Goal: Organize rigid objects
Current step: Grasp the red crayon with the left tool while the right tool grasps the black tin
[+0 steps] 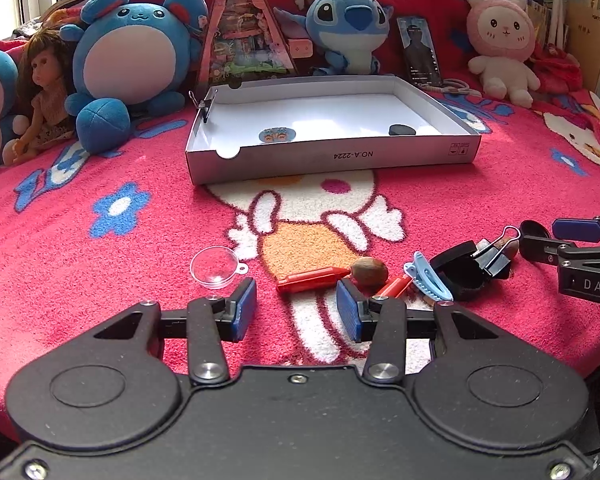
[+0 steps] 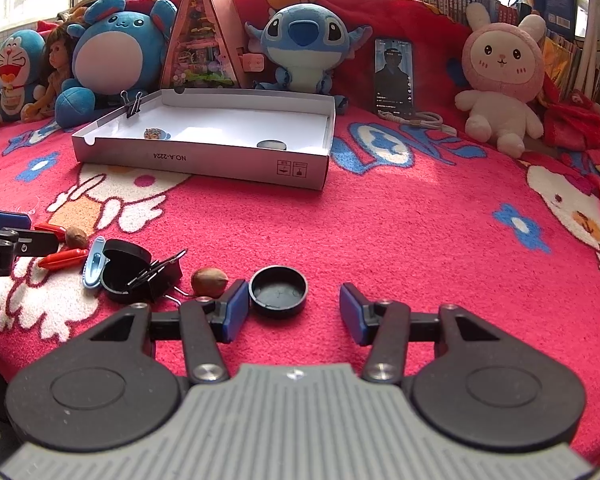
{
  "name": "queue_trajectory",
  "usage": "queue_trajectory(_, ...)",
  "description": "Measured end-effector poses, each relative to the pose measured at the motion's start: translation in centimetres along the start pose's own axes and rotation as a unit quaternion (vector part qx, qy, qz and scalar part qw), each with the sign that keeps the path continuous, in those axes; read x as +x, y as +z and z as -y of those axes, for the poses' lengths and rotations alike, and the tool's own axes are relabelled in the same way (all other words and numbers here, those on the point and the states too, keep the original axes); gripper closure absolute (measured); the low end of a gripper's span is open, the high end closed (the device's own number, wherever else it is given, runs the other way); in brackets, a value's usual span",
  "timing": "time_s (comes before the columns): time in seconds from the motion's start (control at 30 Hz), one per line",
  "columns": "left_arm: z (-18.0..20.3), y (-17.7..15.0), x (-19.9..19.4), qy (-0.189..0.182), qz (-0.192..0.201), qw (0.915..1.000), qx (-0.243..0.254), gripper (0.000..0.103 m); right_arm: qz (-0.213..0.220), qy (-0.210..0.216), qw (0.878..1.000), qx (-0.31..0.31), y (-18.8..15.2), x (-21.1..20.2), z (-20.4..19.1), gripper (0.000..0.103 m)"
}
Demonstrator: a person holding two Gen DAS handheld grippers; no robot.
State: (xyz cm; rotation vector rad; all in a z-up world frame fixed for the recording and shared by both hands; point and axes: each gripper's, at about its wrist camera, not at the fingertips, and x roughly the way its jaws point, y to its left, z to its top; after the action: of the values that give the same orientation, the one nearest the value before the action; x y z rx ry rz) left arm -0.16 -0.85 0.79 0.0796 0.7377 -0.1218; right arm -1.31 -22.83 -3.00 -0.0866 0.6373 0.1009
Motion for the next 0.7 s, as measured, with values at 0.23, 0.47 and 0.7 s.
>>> queue_trajectory(0.23, 0.8, 0.3, 0.7, -0.004, 0.004, 1.0000, -0.006, 0.060, 0.006, -0.016, 1.000, 0.003, 0.0, 0.0, 0.0, 0.040)
queue_trajectory(0.47, 1.4, 0.6, 1.4, 0.004, 0.010, 0.9998, -0.017, 0.060, 0.008, -0.015, 1.000, 0.012, -0.2, 0.0, 0.1, 0.040)
queue_trajectory(0.7, 1.8, 0.5, 1.7, 0.009, 0.016, 0.9998, -0.007, 0.060, 0.010, -0.010, 1.000, 0.015, -0.4, 0.1, -0.3, 0.040)
